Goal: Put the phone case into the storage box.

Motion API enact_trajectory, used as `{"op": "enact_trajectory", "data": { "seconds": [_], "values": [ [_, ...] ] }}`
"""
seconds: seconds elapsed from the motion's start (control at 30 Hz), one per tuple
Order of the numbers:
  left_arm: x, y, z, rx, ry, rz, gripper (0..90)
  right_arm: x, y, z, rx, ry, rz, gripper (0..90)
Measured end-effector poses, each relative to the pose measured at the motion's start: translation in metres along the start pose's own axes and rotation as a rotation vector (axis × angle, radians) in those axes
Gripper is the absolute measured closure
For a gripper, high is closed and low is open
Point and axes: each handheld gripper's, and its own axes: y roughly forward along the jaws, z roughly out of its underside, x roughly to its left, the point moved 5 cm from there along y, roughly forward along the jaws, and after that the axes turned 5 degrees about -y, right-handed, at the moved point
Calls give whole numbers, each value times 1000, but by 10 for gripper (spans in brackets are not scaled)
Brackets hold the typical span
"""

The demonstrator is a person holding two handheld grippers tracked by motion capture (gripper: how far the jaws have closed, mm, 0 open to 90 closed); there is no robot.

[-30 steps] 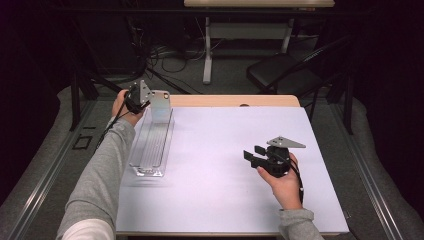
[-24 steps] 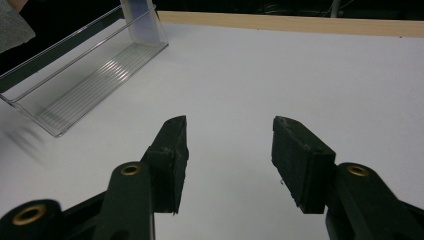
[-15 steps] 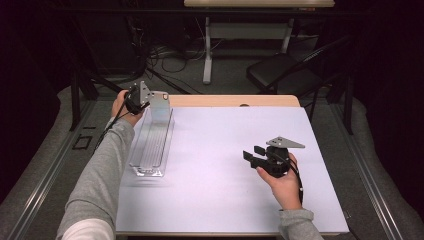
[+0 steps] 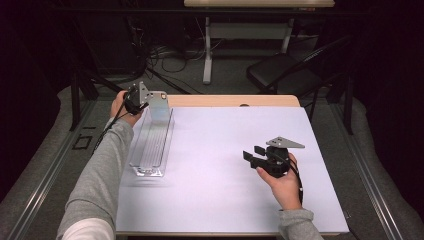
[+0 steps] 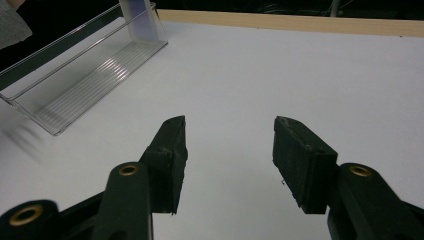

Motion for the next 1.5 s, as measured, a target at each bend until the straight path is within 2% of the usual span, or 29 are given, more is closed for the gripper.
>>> {"op": "enact_trajectory", "data": {
  "seconds": [0.2, 0.7, 1.1, 1.5],
  "values": [
    [1, 1, 4, -9, -26, -4, 761, 0, 1, 1, 5, 2, 0, 471],
    [1, 1, 5, -3, -28, -19, 701, 1, 2, 1, 5, -4, -1, 471],
    [3, 0, 5, 9, -48, -32, 576, 1, 2, 1, 3, -3, -2, 469],
    [3, -7, 1, 3, -103, -27, 481, 1, 2, 0, 1, -10, 4, 423]
  ]
}}
